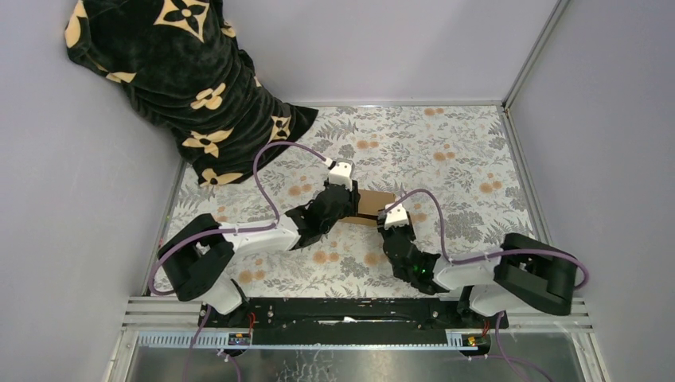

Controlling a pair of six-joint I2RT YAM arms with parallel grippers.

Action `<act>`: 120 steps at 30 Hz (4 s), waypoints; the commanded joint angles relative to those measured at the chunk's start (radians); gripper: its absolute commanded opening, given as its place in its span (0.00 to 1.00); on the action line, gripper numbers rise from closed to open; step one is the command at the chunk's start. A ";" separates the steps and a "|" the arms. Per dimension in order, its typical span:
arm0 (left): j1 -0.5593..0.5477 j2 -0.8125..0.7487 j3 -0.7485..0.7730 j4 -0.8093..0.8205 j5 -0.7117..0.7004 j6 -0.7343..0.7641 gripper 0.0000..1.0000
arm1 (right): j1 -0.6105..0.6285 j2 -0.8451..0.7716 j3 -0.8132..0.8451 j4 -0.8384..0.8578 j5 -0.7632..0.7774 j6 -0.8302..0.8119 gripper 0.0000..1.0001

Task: Fold the paper box

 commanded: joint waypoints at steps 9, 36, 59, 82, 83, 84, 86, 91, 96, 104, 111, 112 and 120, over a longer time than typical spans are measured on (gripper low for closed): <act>0.005 0.057 0.008 0.015 -0.003 -0.016 0.41 | 0.010 -0.290 -0.026 -0.238 -0.179 0.185 0.51; 0.028 0.194 0.043 -0.008 0.032 -0.039 0.39 | 0.003 -0.678 0.123 -0.761 -0.298 0.375 0.50; 0.035 0.123 0.054 -0.064 0.051 -0.039 0.41 | -0.413 -0.185 0.399 -0.913 -0.772 0.379 0.45; 0.036 0.098 0.022 -0.069 0.047 -0.053 0.42 | -0.485 -0.088 0.425 -0.885 -0.778 0.381 0.49; 0.036 0.098 0.019 -0.068 0.047 -0.054 0.42 | -0.487 -0.084 0.425 -0.884 -0.781 0.381 0.49; 0.037 0.099 0.018 -0.068 0.048 -0.054 0.42 | -0.488 -0.079 0.427 -0.884 -0.783 0.381 0.50; 0.036 0.099 0.017 -0.069 0.049 -0.056 0.42 | -0.493 -0.059 0.435 -0.884 -0.791 0.378 0.49; 0.037 0.096 0.012 -0.067 0.052 -0.061 0.42 | -0.503 -0.016 0.444 -0.854 -0.806 0.373 0.50; 0.036 0.086 0.008 -0.064 0.055 -0.062 0.42 | -0.505 0.013 0.431 -0.851 -0.815 0.379 0.49; 0.036 0.040 0.002 -0.067 0.058 -0.057 0.45 | -0.509 -0.008 0.391 -0.844 -0.807 0.388 0.49; 0.036 -0.066 0.012 -0.105 0.027 -0.020 0.48 | -0.515 -0.098 0.406 -0.845 -0.819 0.357 0.53; 0.037 -0.088 0.010 -0.115 0.013 -0.017 0.49 | -0.518 -0.113 0.409 -0.847 -0.824 0.352 0.54; 0.107 -0.220 -0.121 -0.096 0.037 -0.073 0.52 | -0.591 -0.179 0.366 -0.771 -1.011 0.369 0.71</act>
